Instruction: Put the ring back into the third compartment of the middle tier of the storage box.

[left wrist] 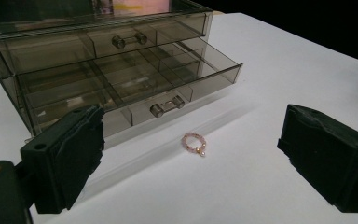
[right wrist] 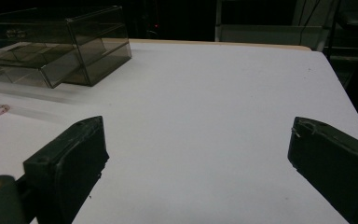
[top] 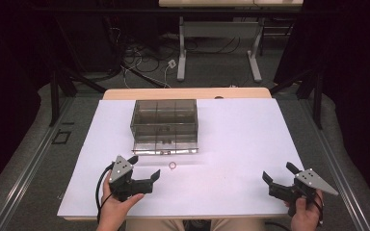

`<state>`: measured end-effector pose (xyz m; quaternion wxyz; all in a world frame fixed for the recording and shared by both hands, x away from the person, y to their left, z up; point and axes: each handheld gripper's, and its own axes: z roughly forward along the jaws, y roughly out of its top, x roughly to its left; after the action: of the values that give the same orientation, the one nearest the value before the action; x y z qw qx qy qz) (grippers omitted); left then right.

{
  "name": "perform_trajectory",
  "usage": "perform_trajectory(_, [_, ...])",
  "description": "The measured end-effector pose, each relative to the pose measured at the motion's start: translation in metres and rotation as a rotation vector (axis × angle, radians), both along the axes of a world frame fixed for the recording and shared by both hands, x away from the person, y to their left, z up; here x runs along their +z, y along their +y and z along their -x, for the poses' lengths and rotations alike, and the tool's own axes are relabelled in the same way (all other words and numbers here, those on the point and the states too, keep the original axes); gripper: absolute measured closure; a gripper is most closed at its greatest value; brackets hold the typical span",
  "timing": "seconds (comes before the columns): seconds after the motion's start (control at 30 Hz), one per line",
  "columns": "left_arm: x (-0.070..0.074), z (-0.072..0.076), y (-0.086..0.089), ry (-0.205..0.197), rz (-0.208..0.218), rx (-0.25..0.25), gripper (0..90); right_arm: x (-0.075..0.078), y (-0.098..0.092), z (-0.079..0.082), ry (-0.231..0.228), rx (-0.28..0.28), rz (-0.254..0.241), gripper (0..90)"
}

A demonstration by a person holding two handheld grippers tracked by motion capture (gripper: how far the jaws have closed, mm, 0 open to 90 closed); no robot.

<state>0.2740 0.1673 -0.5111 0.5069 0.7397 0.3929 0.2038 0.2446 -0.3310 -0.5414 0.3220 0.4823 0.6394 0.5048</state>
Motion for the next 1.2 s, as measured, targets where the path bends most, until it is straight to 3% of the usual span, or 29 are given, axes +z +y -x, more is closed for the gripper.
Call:
perform_trajectory(0.13, [0.001, -0.002, -0.004, 0.005, -0.009, -0.007, 14.1, -0.001, 0.001, -0.001, 0.004, -0.003, -0.011, 4.1])
perform_trajectory(0.3, [0.001, -0.005, -0.011, 0.012, -0.021, -0.021, 18.2, 0.000, 0.004, 0.000, -0.010, 0.007, 0.014, 4.2])
perform_trajectory(0.6, [0.000, -0.012, -0.022, 0.030, -0.070, 0.002, 31.5, -0.001, 0.005, 0.000, -0.005, 0.005, 0.023, 4.2])
perform_trajectory(0.8, [-0.004, -0.022, -0.034, 0.077, -0.095, -0.006, 33.9, -0.002, 0.005, 0.000, -0.005, 0.006, 0.025, 4.2])
perform_trajectory(1.2, [-0.010, -0.034, -0.051, 0.103, -0.123, -0.045, 39.7, -0.003, 0.005, 0.000, 0.001, 0.003, 0.031, 4.2])
